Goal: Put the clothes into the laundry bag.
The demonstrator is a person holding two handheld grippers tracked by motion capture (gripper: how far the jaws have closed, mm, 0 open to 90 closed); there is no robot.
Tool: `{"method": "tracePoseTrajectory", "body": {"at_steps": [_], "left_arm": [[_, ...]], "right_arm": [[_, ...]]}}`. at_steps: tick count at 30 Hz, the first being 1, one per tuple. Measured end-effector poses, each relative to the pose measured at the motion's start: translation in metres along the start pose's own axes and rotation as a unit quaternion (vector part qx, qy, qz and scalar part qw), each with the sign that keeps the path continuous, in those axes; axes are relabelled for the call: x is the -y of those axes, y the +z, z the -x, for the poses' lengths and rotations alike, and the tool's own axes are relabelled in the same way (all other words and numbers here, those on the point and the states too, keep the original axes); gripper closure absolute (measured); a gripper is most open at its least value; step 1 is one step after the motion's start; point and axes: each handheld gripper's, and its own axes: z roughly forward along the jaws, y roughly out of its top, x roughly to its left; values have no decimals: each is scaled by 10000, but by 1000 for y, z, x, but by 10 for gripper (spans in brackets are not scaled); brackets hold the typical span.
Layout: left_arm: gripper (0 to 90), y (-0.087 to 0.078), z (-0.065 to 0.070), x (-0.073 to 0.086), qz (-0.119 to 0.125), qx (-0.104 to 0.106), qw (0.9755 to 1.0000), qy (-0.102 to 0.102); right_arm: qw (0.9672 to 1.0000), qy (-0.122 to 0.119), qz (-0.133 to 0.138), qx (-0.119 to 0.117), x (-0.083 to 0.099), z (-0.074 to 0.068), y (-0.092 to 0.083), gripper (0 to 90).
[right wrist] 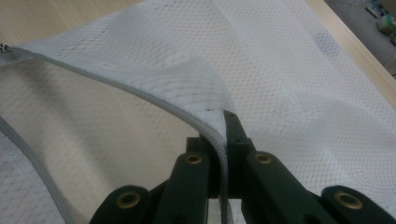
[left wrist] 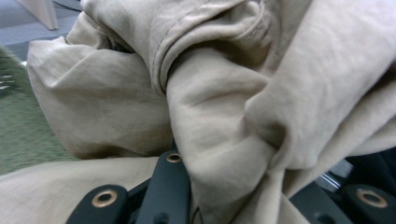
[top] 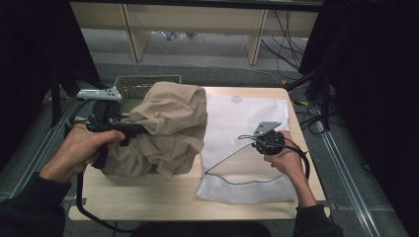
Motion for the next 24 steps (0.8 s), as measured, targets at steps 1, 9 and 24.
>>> {"method": "tracePoseTrajectory", "body": {"at_steps": [1, 9, 24], "left_arm": [[788, 1, 7, 1, -50, 111, 9999, 29], [788, 23, 50, 4, -329, 853, 9953, 308], [786, 158, 71, 56, -1282, 1882, 9737, 110]], "right_arm": [[10000, 40, -4, -14, 0, 0, 0, 900], [9999, -20, 104, 9, 0, 2, -2, 900], [9997, 113, 227, -54, 3, 6, -6, 900]]}}
